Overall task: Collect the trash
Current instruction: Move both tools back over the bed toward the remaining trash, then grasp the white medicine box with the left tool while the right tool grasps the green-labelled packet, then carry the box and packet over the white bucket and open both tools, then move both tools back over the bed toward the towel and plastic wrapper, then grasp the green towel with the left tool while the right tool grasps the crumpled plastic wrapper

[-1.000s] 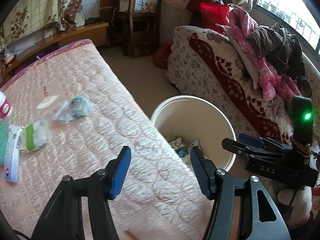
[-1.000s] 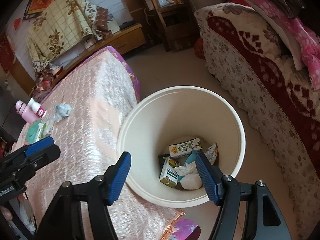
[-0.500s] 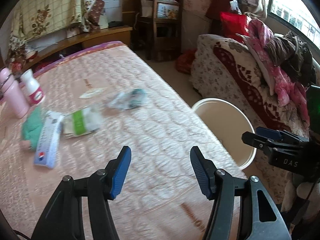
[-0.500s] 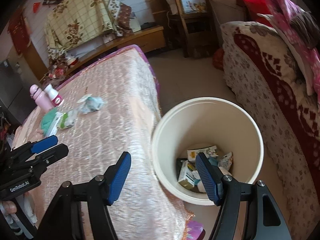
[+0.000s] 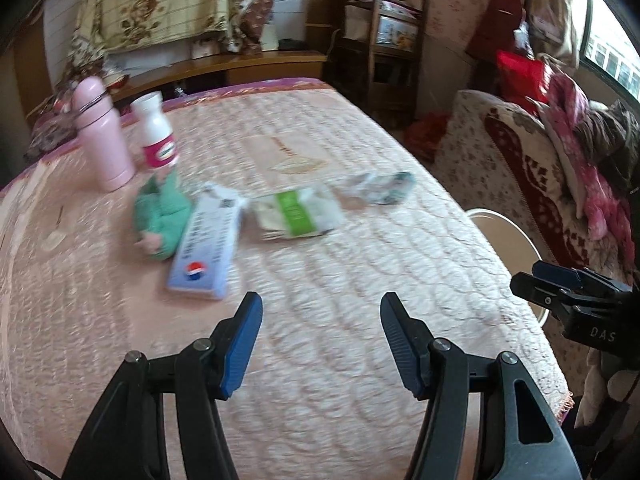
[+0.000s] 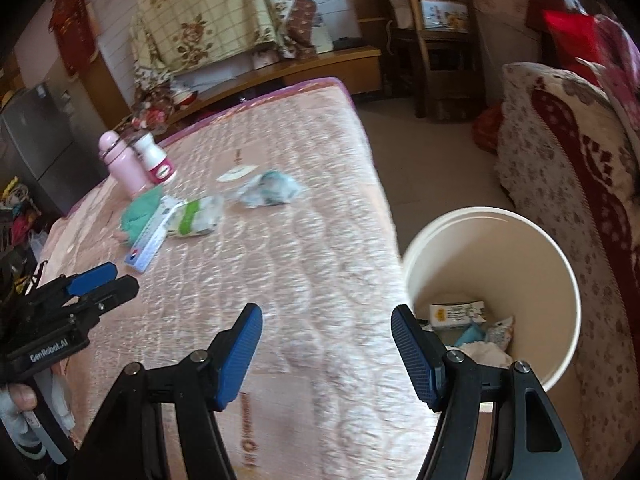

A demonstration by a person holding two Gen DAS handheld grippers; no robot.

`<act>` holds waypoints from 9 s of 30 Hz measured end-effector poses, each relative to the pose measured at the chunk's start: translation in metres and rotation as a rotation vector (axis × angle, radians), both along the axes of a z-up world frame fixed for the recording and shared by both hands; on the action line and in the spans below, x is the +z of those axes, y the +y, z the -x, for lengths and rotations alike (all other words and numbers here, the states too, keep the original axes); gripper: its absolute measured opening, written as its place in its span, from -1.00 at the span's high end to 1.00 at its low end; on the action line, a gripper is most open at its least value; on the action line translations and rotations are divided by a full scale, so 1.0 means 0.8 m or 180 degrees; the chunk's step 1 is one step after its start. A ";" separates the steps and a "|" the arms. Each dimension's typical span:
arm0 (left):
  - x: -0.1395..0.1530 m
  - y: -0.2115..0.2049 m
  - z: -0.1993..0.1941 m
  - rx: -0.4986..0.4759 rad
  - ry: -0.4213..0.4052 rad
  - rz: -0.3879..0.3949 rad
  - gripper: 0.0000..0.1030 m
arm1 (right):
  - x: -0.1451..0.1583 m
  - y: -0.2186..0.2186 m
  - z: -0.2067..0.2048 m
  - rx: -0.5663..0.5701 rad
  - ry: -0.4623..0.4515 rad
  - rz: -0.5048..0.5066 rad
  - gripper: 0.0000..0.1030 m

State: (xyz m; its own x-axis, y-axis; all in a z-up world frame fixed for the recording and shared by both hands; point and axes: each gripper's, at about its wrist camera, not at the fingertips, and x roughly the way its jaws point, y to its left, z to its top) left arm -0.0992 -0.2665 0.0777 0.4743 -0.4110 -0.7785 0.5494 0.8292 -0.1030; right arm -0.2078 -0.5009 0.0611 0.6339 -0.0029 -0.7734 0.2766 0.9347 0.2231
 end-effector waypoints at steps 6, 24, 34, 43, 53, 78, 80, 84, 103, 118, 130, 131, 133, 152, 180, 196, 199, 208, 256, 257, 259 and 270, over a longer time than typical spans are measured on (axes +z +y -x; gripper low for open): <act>-0.010 0.039 -0.029 0.0201 0.0060 0.0059 -0.29 | -0.006 0.028 -0.027 0.0138 0.0046 0.0010 -0.37; -0.066 0.039 -0.135 0.0573 0.0187 -0.0052 -0.44 | -0.030 0.053 -0.105 0.0365 0.0145 -0.0078 -0.37; -0.074 0.034 -0.152 0.0411 0.0306 -0.0105 0.02 | -0.039 0.074 -0.149 0.0464 0.0147 -0.0109 -0.38; -0.057 0.092 -0.105 0.0393 0.0318 -0.0051 0.02 | -0.046 0.117 -0.215 0.0624 0.0110 -0.0112 -0.50; -0.057 0.111 -0.091 0.0460 0.0319 -0.0046 0.02 | -0.063 0.161 -0.277 0.0718 0.0233 0.0177 -0.52; -0.016 0.063 -0.002 0.0224 0.0150 0.0005 0.02 | 0.007 0.127 -0.098 0.0871 -0.0140 0.0024 0.15; -0.012 0.049 0.010 0.0159 0.0124 0.0002 0.02 | 0.009 0.118 -0.081 0.0824 -0.0145 0.0012 0.15; -0.003 0.024 0.030 0.0024 0.0064 -0.0013 0.02 | 0.014 0.095 -0.046 0.0692 -0.0187 -0.0016 0.15; 0.019 -0.092 0.076 -0.0500 -0.0040 -0.0002 0.02 | 0.023 -0.014 0.049 0.0074 -0.0256 -0.0006 0.15; 0.014 -0.187 0.086 -0.0845 0.0038 0.0008 0.02 | 0.010 -0.107 0.094 -0.0461 -0.0188 0.0002 0.15; 0.001 -0.248 0.090 -0.1047 0.0143 0.0013 0.02 | -0.018 -0.159 0.111 -0.0752 -0.0056 -0.0003 0.15; 0.000 -0.253 0.090 -0.1059 0.0145 0.0008 0.02 | -0.020 -0.162 0.111 -0.0765 -0.0042 -0.0007 0.15; -0.003 -0.260 0.089 -0.1080 0.0166 0.0017 0.02 | -0.025 -0.168 0.111 -0.0788 -0.0020 -0.0006 0.15; -0.026 -0.298 0.074 -0.1121 0.0330 0.0063 0.02 | -0.058 -0.199 0.102 -0.0897 0.0130 -0.0010 0.11; -0.028 -0.267 0.052 -0.0880 0.0425 0.0241 -0.38 | -0.068 -0.203 0.102 -0.1010 0.0140 -0.0091 -0.34; 0.002 -0.159 0.021 -0.0418 0.0035 0.0126 -0.38 | -0.020 -0.127 0.062 -0.0606 0.0027 0.0103 -0.34; 0.004 -0.131 0.010 -0.0300 0.0019 0.0134 -0.38 | -0.014 -0.107 0.049 -0.0505 0.0015 0.0118 -0.34; 0.003 -0.024 -0.034 0.0194 0.0026 0.0111 -0.38 | -0.009 -0.043 -0.002 -0.0160 0.0032 0.0082 -0.34; -0.048 0.076 -0.248 0.1204 0.0352 0.0204 -0.33 | -0.055 0.015 -0.247 0.0446 0.0140 0.0100 -0.44; -0.053 0.075 -0.248 0.1169 0.0403 0.0198 -0.13 | -0.057 0.015 -0.247 0.0459 0.0120 0.0046 -0.39; -0.053 0.074 -0.241 0.1124 0.0337 0.0182 -0.05 | -0.058 0.016 -0.244 0.0452 0.0078 0.0060 0.10; -0.011 0.021 -0.118 0.0371 0.0262 0.0376 0.06 | -0.016 0.015 -0.163 0.0525 -0.0167 0.0000 0.39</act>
